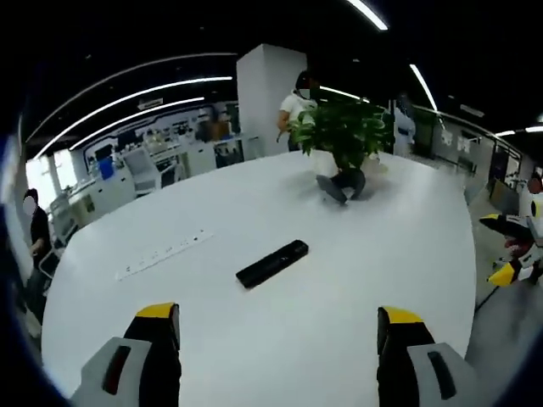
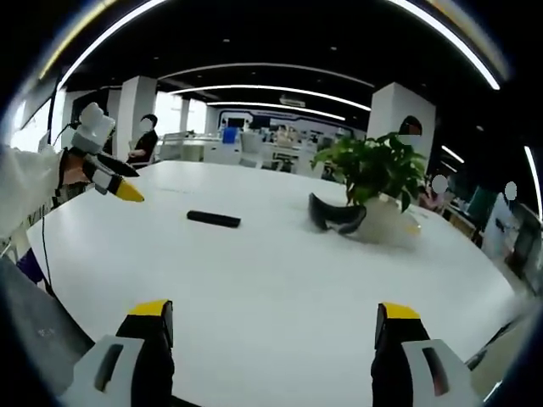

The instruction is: Press the specified remote control buttons in sequence, fully releasing each button before pressing the next.

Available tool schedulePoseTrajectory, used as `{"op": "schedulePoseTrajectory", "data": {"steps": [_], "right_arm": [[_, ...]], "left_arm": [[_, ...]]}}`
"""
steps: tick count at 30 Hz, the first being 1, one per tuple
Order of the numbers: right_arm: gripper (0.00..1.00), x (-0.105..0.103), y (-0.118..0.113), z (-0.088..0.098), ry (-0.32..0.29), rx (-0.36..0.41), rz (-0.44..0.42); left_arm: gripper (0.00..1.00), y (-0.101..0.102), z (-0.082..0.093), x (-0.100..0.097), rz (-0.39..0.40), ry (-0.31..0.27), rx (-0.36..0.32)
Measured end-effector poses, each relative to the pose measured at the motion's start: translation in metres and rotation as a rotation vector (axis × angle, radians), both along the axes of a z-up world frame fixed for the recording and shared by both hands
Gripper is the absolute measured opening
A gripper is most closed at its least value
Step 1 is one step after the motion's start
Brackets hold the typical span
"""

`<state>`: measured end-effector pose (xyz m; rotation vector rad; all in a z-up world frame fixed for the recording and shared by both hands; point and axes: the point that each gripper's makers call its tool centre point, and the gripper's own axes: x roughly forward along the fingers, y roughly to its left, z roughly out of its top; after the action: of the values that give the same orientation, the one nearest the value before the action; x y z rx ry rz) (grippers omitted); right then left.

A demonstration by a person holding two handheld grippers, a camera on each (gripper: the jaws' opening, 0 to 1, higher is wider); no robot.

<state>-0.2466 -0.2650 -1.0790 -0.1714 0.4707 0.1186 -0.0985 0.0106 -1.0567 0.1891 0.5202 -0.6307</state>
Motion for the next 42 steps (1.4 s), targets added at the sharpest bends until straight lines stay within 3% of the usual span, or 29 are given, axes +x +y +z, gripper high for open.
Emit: {"op": "schedulePoseTrajectory", "data": {"steps": [4,13,18,23,32,35,38,42], "right_arm": [[0.99,0.001,0.000,0.002,-0.014,0.015,0.000],[0.99,0.003,0.001,0.000,-0.011,-0.012,0.007],[0.99,0.004,0.003,-0.002,-0.007,-0.029,0.016],[0.99,0.004,-0.001,0.001,-0.019,-0.035,-0.003],[0.98,0.005,-0.001,0.002,-0.025,-0.027,-0.004],[0.97,0.004,0.001,0.000,-0.013,-0.027,0.005],[0.95,0.004,0.002,0.001,-0.020,-0.025,0.011],[0.93,0.003,0.000,0.002,-0.025,-0.018,0.004]], "left_arm": [[1.00,0.004,0.011,-0.016,0.062,-0.067,-0.031],[1.00,0.005,0.010,-0.068,0.065,-0.129,0.006],[1.00,0.005,0.005,-0.091,0.099,-0.118,-0.062],[1.00,0.005,0.005,-0.115,0.139,-0.144,-0.112],[1.00,-0.003,-0.009,-0.137,0.165,-0.143,-0.124],[1.00,0.002,-0.007,-0.137,0.174,-0.203,-0.044],[1.00,0.004,-0.011,-0.138,0.172,-0.208,0.002],[1.00,0.007,-0.001,-0.137,0.186,-0.257,-0.015]]}}
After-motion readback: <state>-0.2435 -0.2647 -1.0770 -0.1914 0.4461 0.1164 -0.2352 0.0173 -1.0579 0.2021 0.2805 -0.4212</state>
